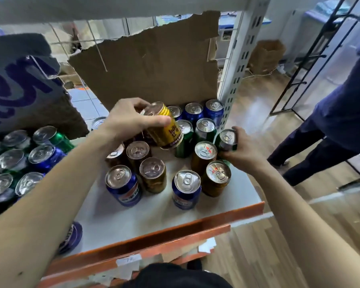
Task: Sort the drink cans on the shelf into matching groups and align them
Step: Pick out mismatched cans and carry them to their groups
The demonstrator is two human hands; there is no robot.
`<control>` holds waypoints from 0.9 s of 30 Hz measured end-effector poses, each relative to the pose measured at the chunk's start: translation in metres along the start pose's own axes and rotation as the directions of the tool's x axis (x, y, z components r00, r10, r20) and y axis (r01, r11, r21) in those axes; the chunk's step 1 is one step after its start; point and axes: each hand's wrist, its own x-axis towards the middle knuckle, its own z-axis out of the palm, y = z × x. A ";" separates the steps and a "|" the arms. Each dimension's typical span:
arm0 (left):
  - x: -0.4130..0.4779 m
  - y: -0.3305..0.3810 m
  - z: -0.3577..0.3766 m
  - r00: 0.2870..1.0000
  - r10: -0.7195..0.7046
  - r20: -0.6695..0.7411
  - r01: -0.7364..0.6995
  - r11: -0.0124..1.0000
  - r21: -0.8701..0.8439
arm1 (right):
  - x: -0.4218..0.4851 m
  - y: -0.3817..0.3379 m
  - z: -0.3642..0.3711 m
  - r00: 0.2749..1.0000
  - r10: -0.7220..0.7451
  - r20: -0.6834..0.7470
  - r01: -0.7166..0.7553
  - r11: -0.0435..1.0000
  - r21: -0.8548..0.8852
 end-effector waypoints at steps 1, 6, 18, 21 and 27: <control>-0.002 0.003 -0.001 1.000 -0.002 0.006 0.002 0.995 -0.101 | 0.003 0.003 0.001 1.000 0.013 -0.001 -0.013 0.999 0.052; -0.015 0.009 0.016 0.990 -0.088 0.109 0.135 0.807 -0.575 | 0.007 0.017 -0.003 0.991 0.020 -0.134 0.013 0.970 0.242; -0.039 0.017 0.027 0.977 -0.208 0.035 0.149 0.560 -0.815 | -0.003 -0.054 -0.026 0.990 -0.142 0.018 0.040 0.397 0.917; -0.049 0.014 0.023 0.976 -0.219 0.014 0.133 0.541 -0.830 | -0.012 -0.074 -0.009 0.962 -0.187 0.197 -0.129 0.322 0.938; -0.080 -0.003 -0.009 0.970 -0.236 -0.052 0.086 0.538 -0.838 | -0.031 -0.113 0.037 0.911 -0.245 0.332 -0.237 0.349 0.907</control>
